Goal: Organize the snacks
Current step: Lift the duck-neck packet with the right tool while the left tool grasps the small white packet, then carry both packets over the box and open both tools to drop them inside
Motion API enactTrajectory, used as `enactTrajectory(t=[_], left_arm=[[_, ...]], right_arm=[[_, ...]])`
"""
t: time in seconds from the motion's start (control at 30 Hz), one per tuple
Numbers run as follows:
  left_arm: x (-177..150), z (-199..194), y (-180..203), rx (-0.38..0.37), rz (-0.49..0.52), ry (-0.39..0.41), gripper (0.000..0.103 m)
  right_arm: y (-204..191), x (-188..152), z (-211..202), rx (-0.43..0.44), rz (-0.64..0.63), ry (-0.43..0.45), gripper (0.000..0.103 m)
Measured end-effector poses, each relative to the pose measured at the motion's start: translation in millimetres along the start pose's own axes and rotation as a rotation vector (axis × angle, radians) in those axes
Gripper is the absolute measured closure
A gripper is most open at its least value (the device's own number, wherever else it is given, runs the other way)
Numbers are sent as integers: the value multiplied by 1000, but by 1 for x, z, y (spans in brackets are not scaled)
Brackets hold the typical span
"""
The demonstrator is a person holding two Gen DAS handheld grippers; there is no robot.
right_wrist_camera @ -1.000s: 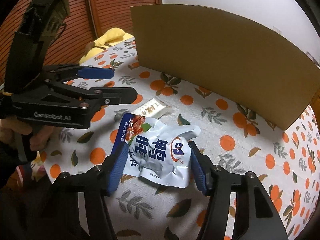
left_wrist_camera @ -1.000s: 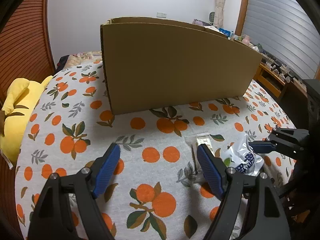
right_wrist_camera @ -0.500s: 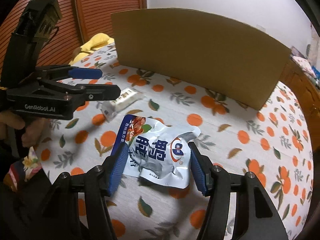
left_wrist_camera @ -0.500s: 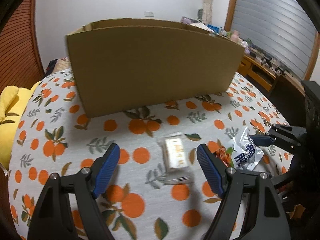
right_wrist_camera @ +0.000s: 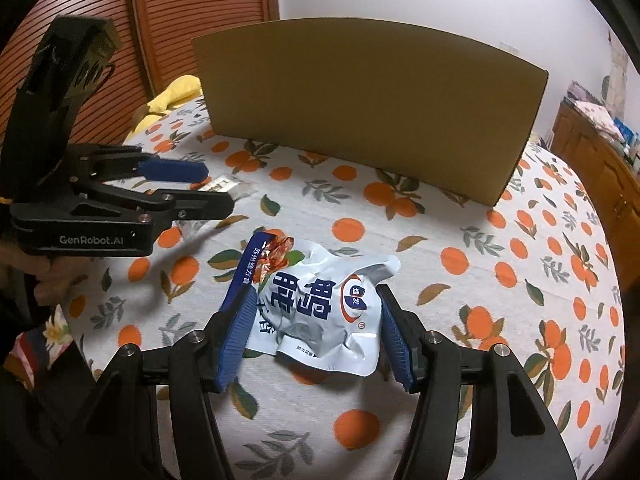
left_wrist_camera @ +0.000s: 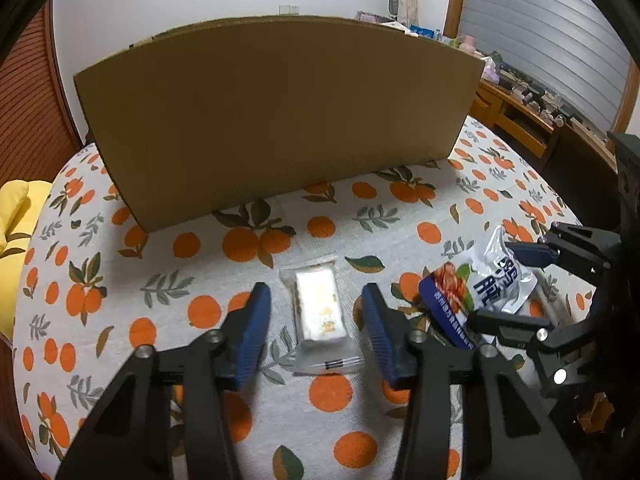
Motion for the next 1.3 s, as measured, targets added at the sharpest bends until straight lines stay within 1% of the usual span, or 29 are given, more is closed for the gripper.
enactTrajectory(t=[0.07,0.1,0.13,0.17,0.2,0.27,0.53,0.8,1.07,1.3], left_arm=[[-1,1,0,1,-1,3,65],[0,1,0,3,0,5,71],[0,1,0,6,1,5,74],[0,1,-1,6,-4,4,79],[1,1,-2,3,-9,4,81],[1,0,-2,2,-17,7,83],[-2,-7,-3,11,-15,11,83],[10,-16,-7,-4,-34,44,83],[38,-32,-3,-33,-34,97,83],[77,-48,-4,-47,-22,159,83]], right_arm=[[0,0,1,8,0,2,42],[0,-1,1,12,-5,3,42],[0,-1,1,15,-9,4,42],[0,-1,0,17,-11,4,42],[0,-2,0,20,-14,5,42],[1,-3,-2,28,-11,6,42],[3,-4,-7,21,-6,17,42],[5,-2,-13,13,-1,43,43],[12,20,-24,6,-7,84,43],[25,52,-42,-5,-20,150,43]])
Point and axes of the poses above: each gripper's, at about its wrist camera, not at the fingertips, and z roughly the way its jaws point, y to its right, x to its top, the point moved 10 cm from there along z, roughly the way its jaws point, and after that the axes turned 6 degrees about y, right-handed, at the moved point
